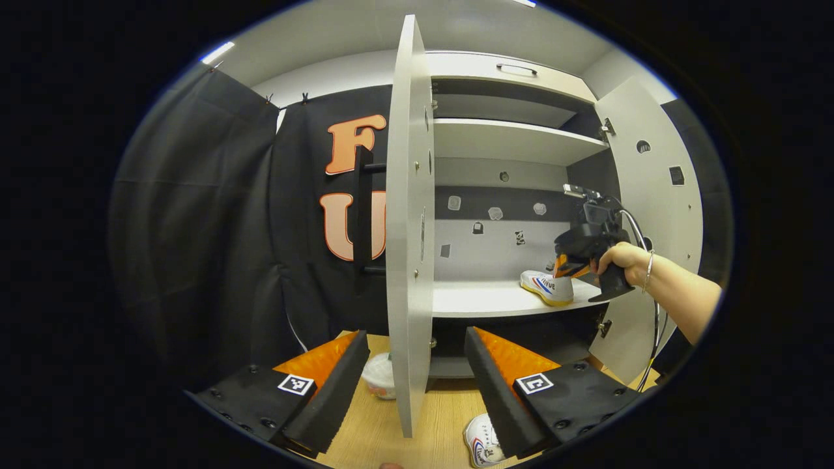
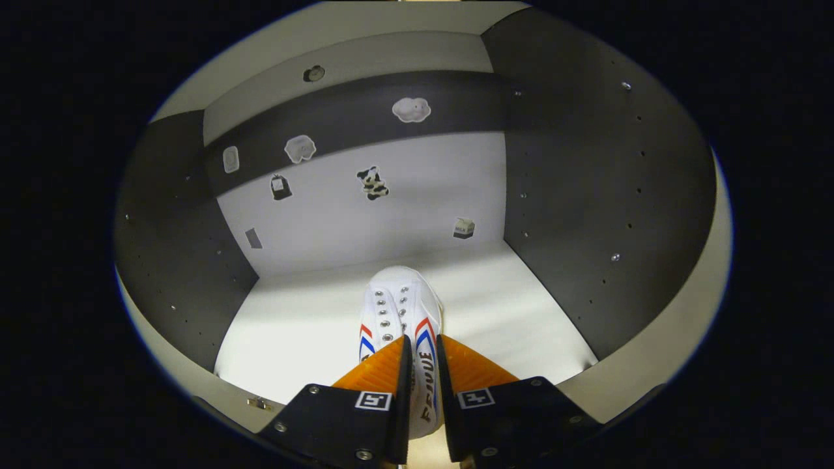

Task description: Grab one shoe with the right hand and put it into the shoe cabinet, grab the other shoe with the left hand and put it into the shoe cabinet; then close the right door with the right hand and the left door with the left hand.

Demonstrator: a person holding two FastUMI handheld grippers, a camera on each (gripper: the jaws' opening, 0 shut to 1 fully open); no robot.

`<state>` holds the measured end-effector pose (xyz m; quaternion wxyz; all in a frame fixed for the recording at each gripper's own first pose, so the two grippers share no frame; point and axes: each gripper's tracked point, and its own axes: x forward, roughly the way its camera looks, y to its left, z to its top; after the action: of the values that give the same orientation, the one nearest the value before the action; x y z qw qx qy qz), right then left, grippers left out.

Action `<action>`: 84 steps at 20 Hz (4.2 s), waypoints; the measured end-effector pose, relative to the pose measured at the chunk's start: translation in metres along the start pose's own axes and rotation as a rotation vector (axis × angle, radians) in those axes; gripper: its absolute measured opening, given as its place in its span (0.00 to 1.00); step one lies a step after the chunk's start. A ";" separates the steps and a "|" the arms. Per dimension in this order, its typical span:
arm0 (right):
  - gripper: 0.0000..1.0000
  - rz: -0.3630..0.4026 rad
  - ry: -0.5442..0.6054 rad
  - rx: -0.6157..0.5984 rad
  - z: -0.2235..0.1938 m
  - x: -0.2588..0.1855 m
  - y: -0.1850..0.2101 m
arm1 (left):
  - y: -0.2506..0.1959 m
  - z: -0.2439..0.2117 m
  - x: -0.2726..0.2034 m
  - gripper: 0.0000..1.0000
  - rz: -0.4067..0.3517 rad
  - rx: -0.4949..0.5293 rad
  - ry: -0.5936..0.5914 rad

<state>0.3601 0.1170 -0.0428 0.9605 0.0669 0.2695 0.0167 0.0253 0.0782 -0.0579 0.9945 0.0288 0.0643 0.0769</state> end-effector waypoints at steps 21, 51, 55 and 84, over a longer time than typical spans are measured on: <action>0.93 0.078 -0.329 -0.146 -0.080 -0.229 -0.023 | -0.063 -0.145 -0.003 0.97 -0.115 -0.013 0.225; 0.93 0.054 -0.338 -0.074 -0.125 -0.267 -0.068 | -0.119 -0.422 -0.027 0.34 -0.244 -0.002 0.893; 0.93 0.062 -0.332 -0.058 -0.126 -0.268 -0.069 | -0.117 -0.424 -0.022 0.07 -0.227 0.030 0.922; 0.92 0.200 -0.400 -0.060 -0.123 -0.282 -0.023 | -0.061 -0.110 0.093 0.06 -0.187 -0.167 0.533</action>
<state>0.0553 0.0895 -0.0042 0.9900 0.0667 0.0652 0.1062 0.1112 0.0382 -0.1819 0.9443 -0.0806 0.3191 -0.0053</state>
